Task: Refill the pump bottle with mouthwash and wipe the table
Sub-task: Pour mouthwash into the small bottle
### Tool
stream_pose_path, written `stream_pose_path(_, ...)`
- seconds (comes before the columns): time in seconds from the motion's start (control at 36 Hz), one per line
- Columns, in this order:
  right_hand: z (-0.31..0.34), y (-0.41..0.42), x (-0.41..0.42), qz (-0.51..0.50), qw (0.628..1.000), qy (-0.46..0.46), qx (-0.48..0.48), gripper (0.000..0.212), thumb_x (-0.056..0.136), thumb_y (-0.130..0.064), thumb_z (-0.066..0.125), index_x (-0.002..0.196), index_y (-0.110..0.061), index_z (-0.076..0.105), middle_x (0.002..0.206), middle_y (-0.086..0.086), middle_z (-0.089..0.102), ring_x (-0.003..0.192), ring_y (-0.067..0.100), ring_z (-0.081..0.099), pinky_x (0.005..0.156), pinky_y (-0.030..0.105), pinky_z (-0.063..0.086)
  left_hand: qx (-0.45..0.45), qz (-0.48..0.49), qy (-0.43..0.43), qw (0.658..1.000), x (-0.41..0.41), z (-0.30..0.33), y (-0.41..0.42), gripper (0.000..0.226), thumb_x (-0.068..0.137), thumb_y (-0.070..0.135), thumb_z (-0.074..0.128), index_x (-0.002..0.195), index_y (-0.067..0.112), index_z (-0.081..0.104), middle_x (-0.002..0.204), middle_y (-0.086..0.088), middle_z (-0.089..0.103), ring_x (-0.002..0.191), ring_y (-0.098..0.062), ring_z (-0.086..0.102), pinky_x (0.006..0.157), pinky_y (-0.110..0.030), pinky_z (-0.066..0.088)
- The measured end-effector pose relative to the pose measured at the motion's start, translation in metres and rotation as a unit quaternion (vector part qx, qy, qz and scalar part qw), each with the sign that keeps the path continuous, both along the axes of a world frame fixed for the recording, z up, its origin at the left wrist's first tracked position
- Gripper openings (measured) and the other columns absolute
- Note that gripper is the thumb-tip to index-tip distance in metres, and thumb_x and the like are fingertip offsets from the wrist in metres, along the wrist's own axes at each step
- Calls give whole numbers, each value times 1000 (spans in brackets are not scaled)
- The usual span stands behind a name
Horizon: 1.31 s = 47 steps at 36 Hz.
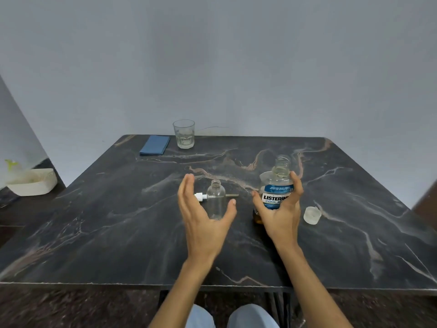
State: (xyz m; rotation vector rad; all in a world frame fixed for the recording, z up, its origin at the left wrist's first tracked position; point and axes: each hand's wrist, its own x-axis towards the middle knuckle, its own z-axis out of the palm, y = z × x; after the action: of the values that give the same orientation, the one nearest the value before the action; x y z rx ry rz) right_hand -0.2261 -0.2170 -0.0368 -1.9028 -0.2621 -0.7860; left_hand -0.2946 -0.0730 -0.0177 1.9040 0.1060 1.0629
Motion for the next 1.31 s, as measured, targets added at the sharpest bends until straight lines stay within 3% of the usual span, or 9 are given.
stream_pose_path(0.11, -2, 0, 2, -11, 1000, -4, 2, 101, 71, -38, 78, 143, -35, 6, 130, 1, 47, 107, 16, 56, 89, 36, 49, 18, -74, 63, 995, 15, -12, 14, 101, 68, 51, 72, 140, 52, 0, 146, 19, 15, 137, -4, 19, 107, -27, 23)
stream_pose_path(0.19, -2, 0, 3, -14, 1000, -14, 7, 107, 71, -37, 79, 142, -42, -1, 123, -11, 41, 104, 6, 52, 87, 27, 45, 25, -117, 99, 988, 18, -24, 21, 105, 67, 57, 70, 138, 56, -6, 149, 20, 12, 137, -2, 20, 105, -25, 25)
stream_pose_path(0.36, -4, 0, 5, -9, 1000, -18, 11, 103, 69, -38, 79, 141, -41, 5, 124, -2, 47, 105, 19, 59, 89, 41, 51, -3, -110, 105, 988, 20, -31, 23, 102, 70, 51, 72, 134, 61, -8, 146, 23, 19, 132, 10, 22, 97, -11, 22)
stream_pose_path(0.56, -3, 0, 5, -3, 1000, -23, 6, 100, 71, -40, 76, 139, -46, 3, 126, 0, 49, 104, 18, 60, 87, 38, 53, -28, -120, 141, 982, 22, -33, 25, 102, 72, 49, 71, 133, 62, -10, 132, 25, 36, 120, 6, 39, 94, -21, 35)
stream_pose_path(0.64, -3, 1, 5, -5, 1000, -26, 10, 100, 70, -40, 77, 138, -48, 4, 123, -8, 45, 103, 16, 59, 86, 36, 52, -40, -142, 165, 975, 23, -36, 27, 96, 72, 51, 68, 132, 61, -6, 117, 26, 44, 110, 6, 48, 87, -19, 41)
stream_pose_path(0.83, -5, 2, 5, -10, 999, -23, 24, 98, 70, -42, 76, 138, -47, 6, 119, -13, 44, 98, 8, 58, 80, 21, 44, -3, -164, 194, 967, 26, -41, 29, 73, 82, 45, 62, 139, 49, 17, 108, 22, 53, 102, 0, 56, 85, -25, 49)
stream_pose_path(1.0, -5, 1, 6, -2, 1000, -9, 25, 99, 70, -41, 76, 140, -43, 6, 126, 2, 51, 100, 15, 61, 82, 22, 47, -5, -157, 201, 967, 27, -42, 30, 53, 80, 49, 62, 123, 48, 31, 103, 22, 56, 97, 3, 57, 82, -22, 50)
stream_pose_path(1.14, -3, 2, 4, -6, 999, 0, 32, 100, 70, -40, 77, 139, -48, 5, 122, -7, 48, 96, 9, 59, 77, 7, 41, -24, -150, 216, 964, 30, -45, 30, 38, 78, 45, 68, 103, 47, 39, 101, 19, 59, 95, 5, 58, 82, -26, 51)
stream_pose_path(1.31, 6, 6, 1, -13, 998, 35, 49, 96, 68, -29, 78, 134, -44, 10, 109, -6, 53, 86, 7, 62, 76, 27, 52, -31, -144, 239, 960, 29, -42, 30, 42, 77, 42, 70, 98, 55, 36, 98, 24, 60, 91, 9, 57, 79, -21, 47)
